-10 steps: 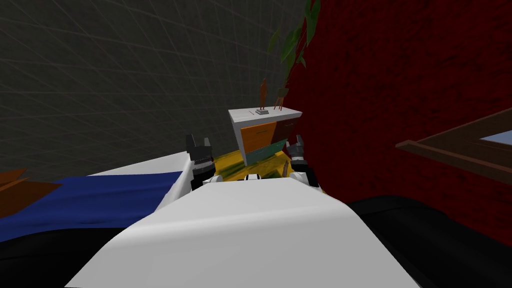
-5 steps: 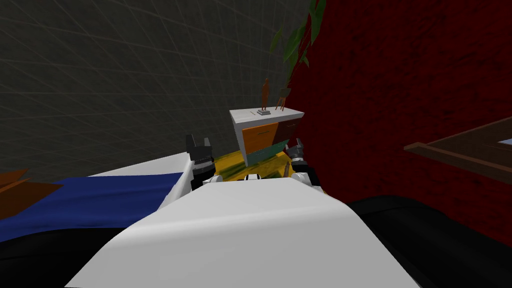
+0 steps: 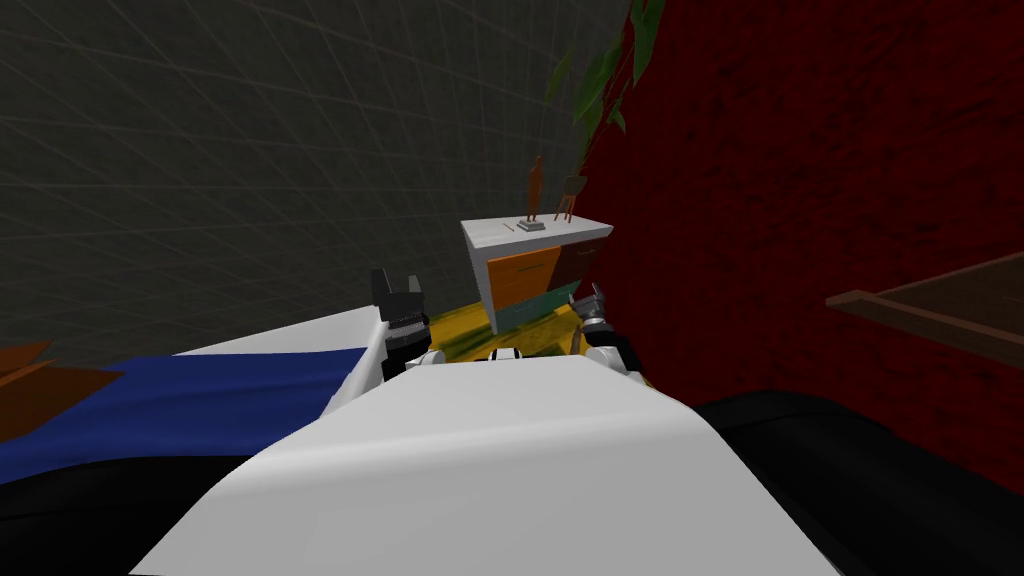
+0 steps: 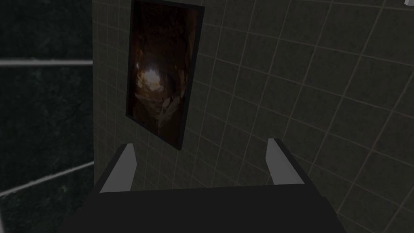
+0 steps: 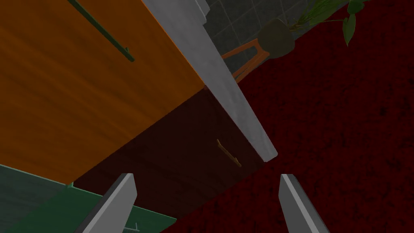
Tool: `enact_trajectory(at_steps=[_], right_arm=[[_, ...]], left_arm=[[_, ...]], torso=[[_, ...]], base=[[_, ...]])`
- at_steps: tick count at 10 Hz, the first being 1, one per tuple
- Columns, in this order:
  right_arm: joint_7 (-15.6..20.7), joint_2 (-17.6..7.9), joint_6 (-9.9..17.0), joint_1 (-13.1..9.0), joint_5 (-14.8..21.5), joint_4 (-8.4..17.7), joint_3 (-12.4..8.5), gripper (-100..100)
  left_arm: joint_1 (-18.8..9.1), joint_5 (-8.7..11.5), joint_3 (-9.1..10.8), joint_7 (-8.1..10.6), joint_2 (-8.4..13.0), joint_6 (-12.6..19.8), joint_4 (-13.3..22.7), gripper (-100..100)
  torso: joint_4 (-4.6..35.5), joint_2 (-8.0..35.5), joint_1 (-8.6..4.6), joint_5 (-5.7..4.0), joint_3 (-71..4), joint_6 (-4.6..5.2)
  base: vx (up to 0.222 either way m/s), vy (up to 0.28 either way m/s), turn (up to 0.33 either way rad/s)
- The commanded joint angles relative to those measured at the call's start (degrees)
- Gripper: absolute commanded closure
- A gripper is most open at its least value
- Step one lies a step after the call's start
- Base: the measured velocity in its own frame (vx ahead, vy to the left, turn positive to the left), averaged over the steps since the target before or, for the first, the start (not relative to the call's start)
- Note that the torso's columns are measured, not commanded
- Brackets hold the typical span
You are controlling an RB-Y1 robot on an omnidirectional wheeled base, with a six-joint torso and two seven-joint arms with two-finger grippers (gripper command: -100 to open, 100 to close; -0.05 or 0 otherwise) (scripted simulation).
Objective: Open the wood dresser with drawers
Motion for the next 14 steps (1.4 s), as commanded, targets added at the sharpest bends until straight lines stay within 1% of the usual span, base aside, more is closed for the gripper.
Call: enact_trajectory(at_steps=[1, 2, 3, 4, 5, 6, 7, 8, 9, 11, 12, 13, 14], right_arm=[[-2.27, -0.21, 2.09, 0.16, -4.61, 1.10, -0.36, -100], [-4.30, -0.40, 3.90, 0.24, -6.39, 2.09, -0.73, -100], [-4.30, -0.40, 3.90, 0.24, -8.11, 2.09, -0.73, -100], [-6.34, -0.55, 5.76, 0.25, -9.87, 3.10, -1.08, -100], [-6.34, -0.55, 5.76, 0.25, -11.37, 3.10, -1.08, -100], [-6.34, -0.55, 5.76, 0.25, -12.08, 3.10, -1.08, -100], [-8.37, -0.66, 7.65, 0.19, -14.32, 4.14, -1.40, -100], [-8.37, -0.66, 7.65, 0.19, -15.83, 4.14, -1.40, -100], [-10.39, -0.73, 9.58, 0.06, -17.61, 5.19, -1.70, -100], [-10.39, -0.73, 9.58, 0.06, -19.60, 5.19, -1.70, -100], [-12.39, -0.77, 11.54, -0.14, -21.79, 6.24, -1.98, -100], [-12.39, -0.77, 11.54, -0.14, -23.34, 6.24, -1.98, -100], [-14.35, -0.76, 13.52, -0.41, -25.03, 7.29, -2.22, -100]], left_arm=[[0.00, 0.00, 0.00, 0.00, 0.00, 0.00, 0.00, 0], [0.00, 0.00, 0.00, 0.00, 0.00, 0.00, 0.00, 0], [0.00, 0.00, 0.00, 0.00, 0.00, 0.00, 0.00, 0], [0.00, 0.00, 0.00, 0.00, 0.00, 0.00, 0.00, 0], [0.00, 0.00, 0.00, 0.00, 0.00, 0.00, 0.00, 0], [0.00, 0.00, 0.00, 0.00, 0.00, 0.00, 0.00, 0], [0.00, 0.00, 0.00, 0.00, 0.00, 0.00, 0.00, 0], [0.00, 0.00, 0.00, 0.00, 0.00, 0.00, 0.00, 0], [0.00, 0.00, 0.00, 0.00, 0.00, 0.00, 0.00, 0], [0.00, 0.00, 0.00, 0.00, 0.00, 0.00, 0.00, 0], [0.00, 0.00, 0.00, 0.00, 0.00, 0.00, 0.00, 0], [0.00, 0.00, 0.00, 0.00, 0.00, 0.00, 0.00, 0], [0.00, 0.00, 0.00, 0.00, 0.00, 0.00, 0.00, 0]], torso=[[-0.01, -0.03, 0.02, 0.00, -0.01, 0.00], [-0.01, -0.01, 0.00, 0.00, -0.01, 0.00], [-0.01, -0.02, -0.02, -0.01, -0.01, 0.00], [0.00, 0.00, 0.00, 0.00, 0.00, 0.00], [-0.02, -0.08, 0.07, 0.01, -0.04, 0.00], [-0.01, -0.02, 0.02, 0.01, -0.02, 0.00], [0.02, 0.08, -0.06, -0.02, 0.05, 0.01], [0.01, 0.02, -0.03, -0.02, 0.03, 0.00], [-0.01, -0.02, 0.00, 0.00, -0.01, 0.00], [-0.02, -0.06, 0.02, 0.01, -0.04, 0.00], [0.00, 0.02, -0.04, -0.01, 0.01, 0.01], [0.00, -0.02, -0.03, -0.02, 0.00, 0.00], [-0.01, -0.03, 0.01, 0.00, -0.02, 0.00]], base=[[0.042, 0.029, 0.006], [0.043, 0.023, 0.013], [0.039, 0.024, 0.007], [0.064, 0.042, 0.014], [0.050, 0.037, 0.007], [0.016, 0.011, -0.002], [0.032, 0.017, 0.011], [0.036, 0.019, 0.009], [0.043, 0.029, 0.013], [0.036, 0.017, 0.002], [0.042, 0.009, 0.009], [0.043, 0.015, 0.006], [0.048, 0.033, 0.011]])
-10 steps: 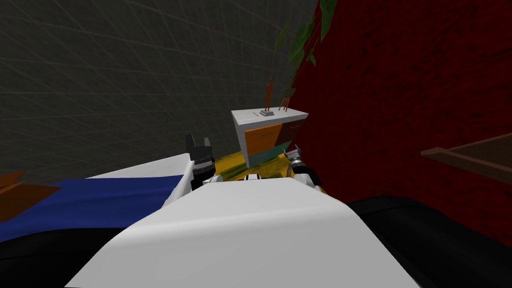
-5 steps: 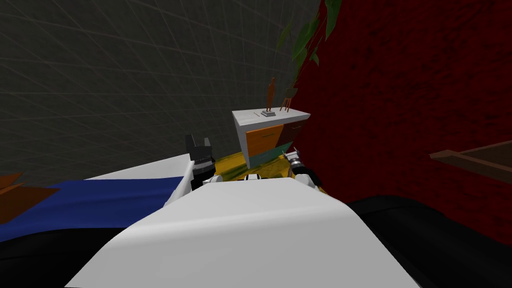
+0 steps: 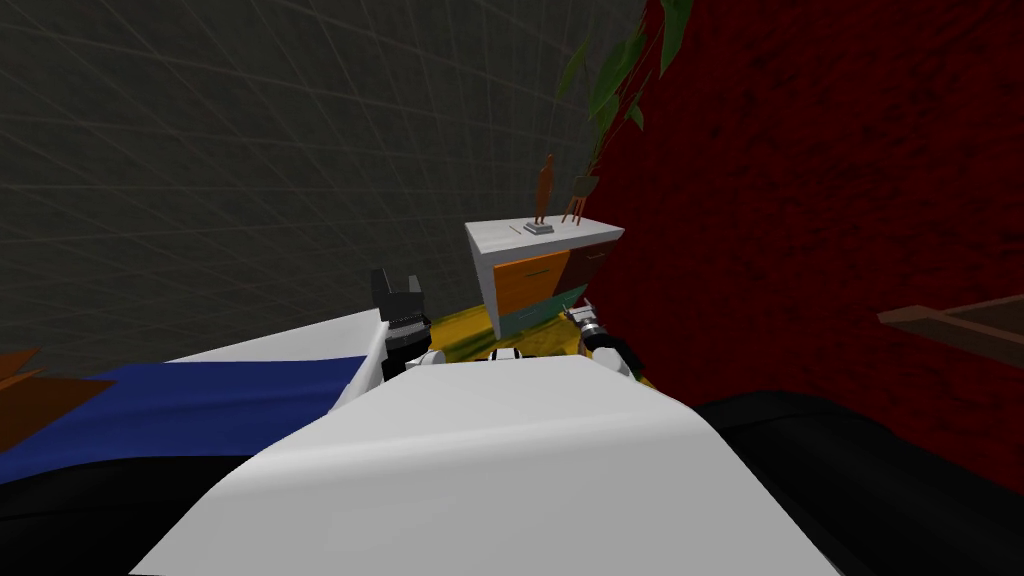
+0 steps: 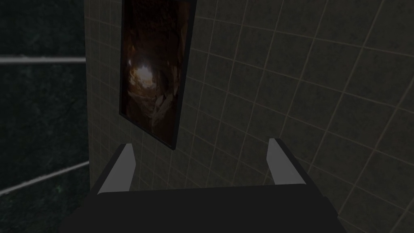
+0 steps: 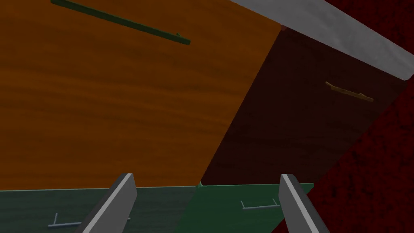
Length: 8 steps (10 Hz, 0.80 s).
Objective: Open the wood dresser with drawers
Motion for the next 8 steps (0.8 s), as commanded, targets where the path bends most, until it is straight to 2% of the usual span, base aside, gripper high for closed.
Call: enact_trajectory(at_steps=[1, 2, 3, 4, 6, 7, 8], right_arm=[[-2.34, -0.17, 2.17, -0.20, -5.00, 1.20, -0.22, -100], [-4.27, -0.11, 4.16, -0.53, -6.89, 2.23, -0.43, -100], [-4.27, -0.11, 4.16, -0.53, -8.68, 2.23, -0.43, -100], [-6.16, 0.01, 6.14, -0.93, -10.41, 3.27, -0.60, -100], [-6.16, 0.01, 6.14, -0.93, -12.47, 3.27, -0.60, -100], [-7.98, 0.19, 8.11, -1.38, -14.82, 4.29, -0.73, -100], [-7.98, 0.19, 8.11, -1.38, -16.12, 4.29, -0.73, -100]], left_arm=[[0.00, 0.00, 0.00, 0.00, 0.00, 0.00, 0.00, 0], [0.00, 0.00, 0.00, 0.00, 0.00, 0.00, 0.00, 0], [0.00, 0.00, 0.00, 0.00, 0.00, 0.00, 0.00, 0], [0.00, 0.00, 0.00, 0.00, 0.00, 0.00, 0.00, 0], [0.00, 0.00, 0.00, 0.00, 0.00, 0.00, 0.00, 0], [0.00, 0.00, 0.00, 0.00, 0.00, 0.00, 0.00, 0], [0.00, 0.00, 0.00, 0.00, 0.00, 0.00, 0.00, 0]], torso=[[-0.01, -0.02, 0.06, 0.01, -0.01, 0.00], [0.00, -0.01, 0.03, 0.01, 0.00, 0.00], [0.00, -0.02, 0.00, 0.00, -0.01, 0.00], [0.01, 0.03, -0.03, 0.00, 0.01, 0.01], [0.01, 0.05, -0.03, -0.01, 0.03, 0.01], [0.02, 0.09, -0.02, -0.01, 0.05, 0.01], [0.01, 0.00, 0.00, 0.00, 0.01, 0.00]], base=[[0.048, 0.028, 0.003], [0.055, 0.024, 0.011], [0.046, 0.020, 0.005], [0.044, 0.015, 0.004], [0.028, 0.010, 0.002], [0.037, 0.012, 0.004], [0.039, 0.015, 0.005]])
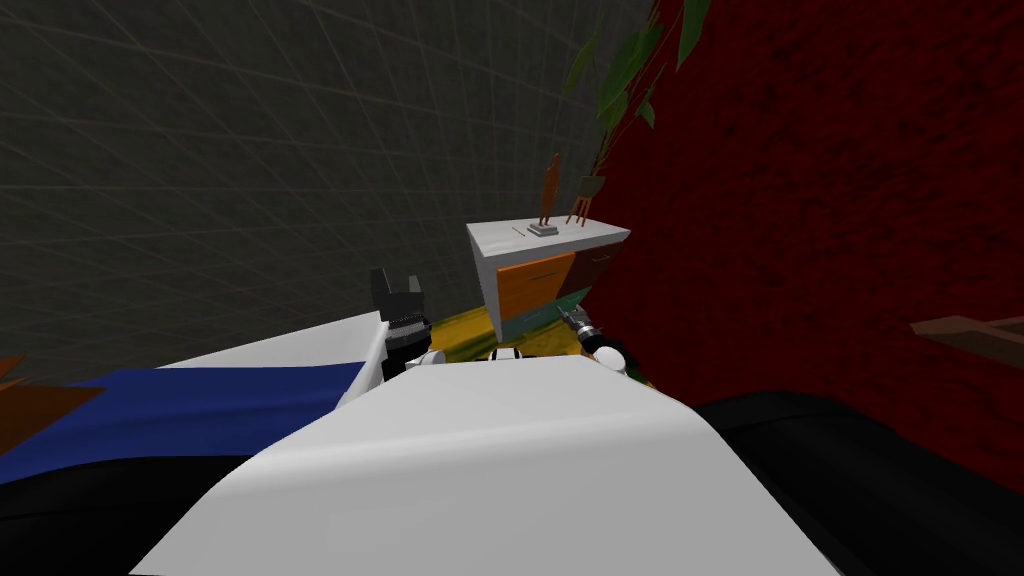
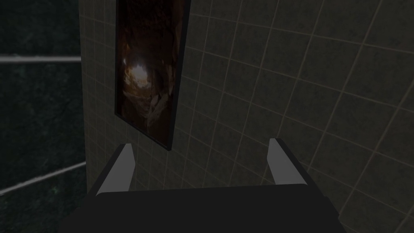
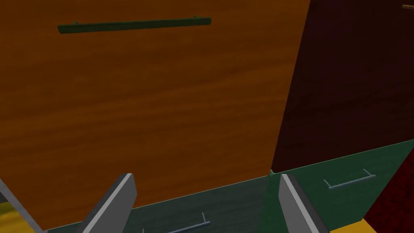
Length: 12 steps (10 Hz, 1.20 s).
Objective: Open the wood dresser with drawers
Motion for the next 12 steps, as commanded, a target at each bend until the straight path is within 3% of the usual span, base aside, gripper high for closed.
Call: enact_trajectory(at_steps=[1, 2, 7, 12], right_arm=[[-3.04, 0.52, 3.32, -0.79, -4.15, 1.40, -0.38, -100], [-3.04, 0.52, 3.32, -0.79, -5.74, 1.40, -0.38, -100], [-8.01, 1.51, 9.03, -2.57, -14.71, 4.36, -0.55, -100], [-11.00, 2.53, 12.64, -3.88, -22.38, 6.18, -0.57, -100]], left_arm=[[0.00, 0.00, 0.00, 0.00, 0.00, 0.00, 0.00, 0], [0.00, 0.00, 0.00, 0.00, 0.00, 0.00, 0.00, 0], [0.00, 0.00, 0.00, 0.00, 0.00, 0.00, 0.00, 0], [0.00, 0.00, 0.00, 0.00, 0.00, 0.00, 0.00, 0]], torso=[[-0.01, -0.02, 0.02, 0.01, -0.02, 0.00], [-0.01, -0.03, 0.02, 0.01, -0.03, 0.00], [0.01, 0.06, -0.03, 0.00, 0.02, 0.01], [0.00, -0.01, 0.00, 0.00, -0.01, 0.00]], base=[[0.041, 0.021, 0.004], [0.040, 0.019, 0.003], [0.050, 0.012, 0.002], [0.040, 0.009, 0.001]])
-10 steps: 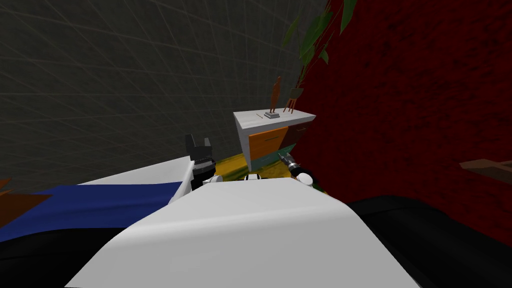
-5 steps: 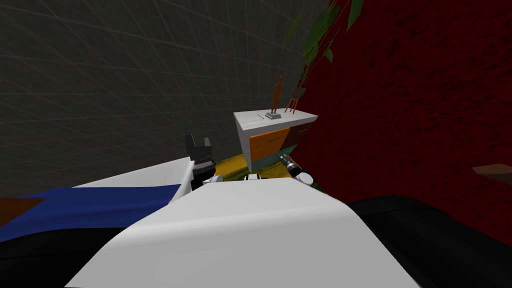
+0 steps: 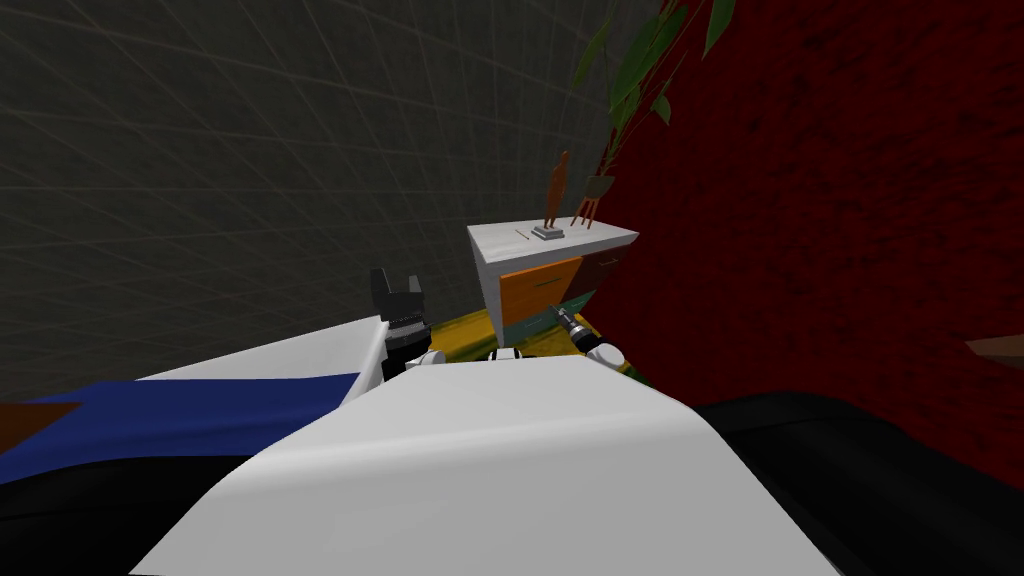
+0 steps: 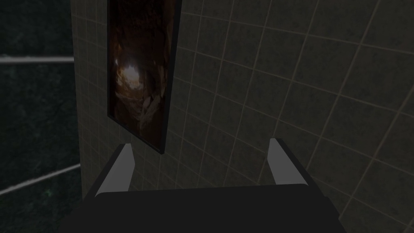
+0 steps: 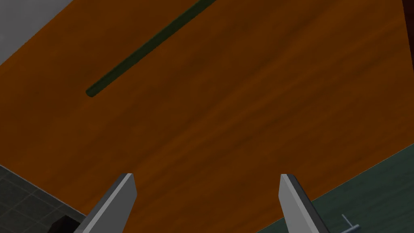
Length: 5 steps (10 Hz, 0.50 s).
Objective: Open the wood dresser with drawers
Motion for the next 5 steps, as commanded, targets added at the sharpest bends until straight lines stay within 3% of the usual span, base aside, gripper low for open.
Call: enact_trajectory(at_steps=[1, 5], right_arm=[[-3.08, 0.62, 2.51, -0.78, -4.00, 0.73, 0.16, -100], [-5.57, 2.27, 5.64, -2.06, -9.57, 2.27, 0.20, -100]], left_arm=[[0.00, 0.00, 0.00, 0.00, 0.00, 0.00, 0.00, 0], [0.00, 0.00, 0.00, 0.00, 0.00, 0.00, 0.00, 0]], torso=[[0.00, 0.02, 0.00, 0.01, 0.00, 0.01], [0.01, 0.04, -0.01, 0.00, 0.02, 0.01]], base=[[0.045, 0.011, -0.001], [0.036, 0.006, 0.000]])
